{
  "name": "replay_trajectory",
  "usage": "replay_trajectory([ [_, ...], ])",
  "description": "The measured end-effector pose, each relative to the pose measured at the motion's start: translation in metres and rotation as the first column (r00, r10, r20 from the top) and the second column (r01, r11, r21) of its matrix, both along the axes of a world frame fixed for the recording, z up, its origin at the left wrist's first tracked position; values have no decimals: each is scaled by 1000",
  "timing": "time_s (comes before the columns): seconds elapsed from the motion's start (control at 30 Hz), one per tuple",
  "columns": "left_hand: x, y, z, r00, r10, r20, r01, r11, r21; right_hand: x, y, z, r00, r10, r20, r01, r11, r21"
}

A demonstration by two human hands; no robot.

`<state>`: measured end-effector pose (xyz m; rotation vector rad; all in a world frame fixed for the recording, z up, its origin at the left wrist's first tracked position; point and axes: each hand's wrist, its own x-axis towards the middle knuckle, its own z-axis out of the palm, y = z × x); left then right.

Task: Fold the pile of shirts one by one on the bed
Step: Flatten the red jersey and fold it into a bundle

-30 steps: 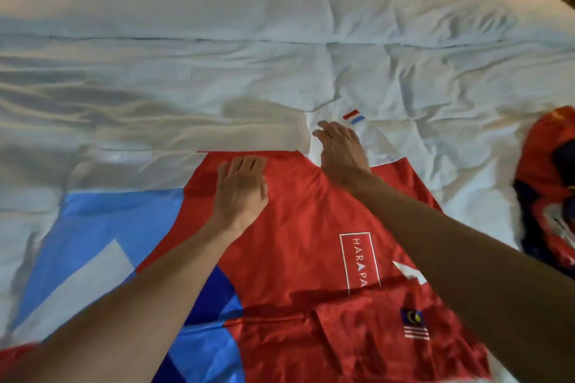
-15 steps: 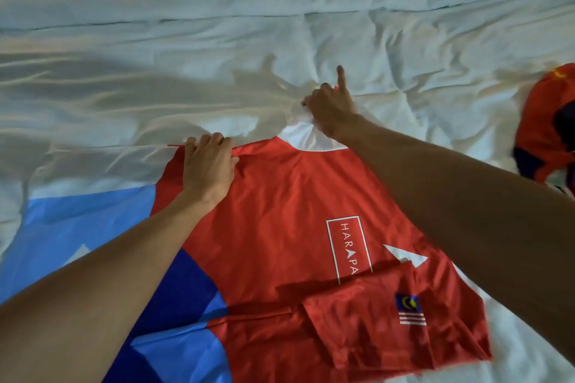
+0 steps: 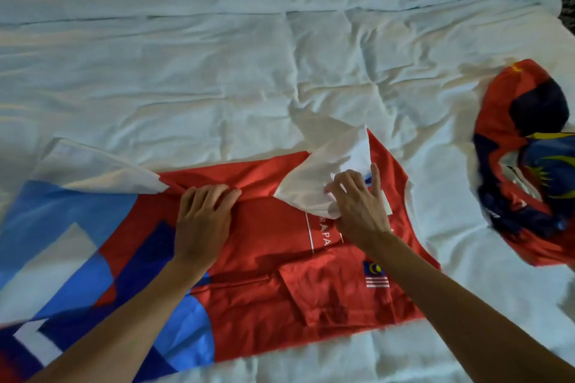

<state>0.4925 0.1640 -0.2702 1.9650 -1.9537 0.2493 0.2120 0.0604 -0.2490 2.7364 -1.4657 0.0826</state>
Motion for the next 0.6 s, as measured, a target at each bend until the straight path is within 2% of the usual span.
replay_trajectory([
  [0.17, -16, -16, 5, 989, -136, -64, 134, 990, -35, 7, 4, 9, 984, -143, 102, 128, 981, 145],
  [0.3, -19, -19, 10, 983, -84, -161, 83, 996, -10, 7, 31, 27, 929, -253, 272, 210, 962, 177],
  [0.4, -23, -4, 10, 986, -101, -133, 101, 995, -8, 3, 62, 31, 942, -235, 241, 180, 957, 229],
  [0.5, -21, 16, -1, 983, -120, -138, 125, 992, 31, -8, 79, 25, 962, -234, 144, 156, 896, 415],
  [0.6, -21, 18, -7, 987, -92, -134, 101, 992, 69, -18, 80, 23, 944, -212, 252, 89, 901, 425],
])
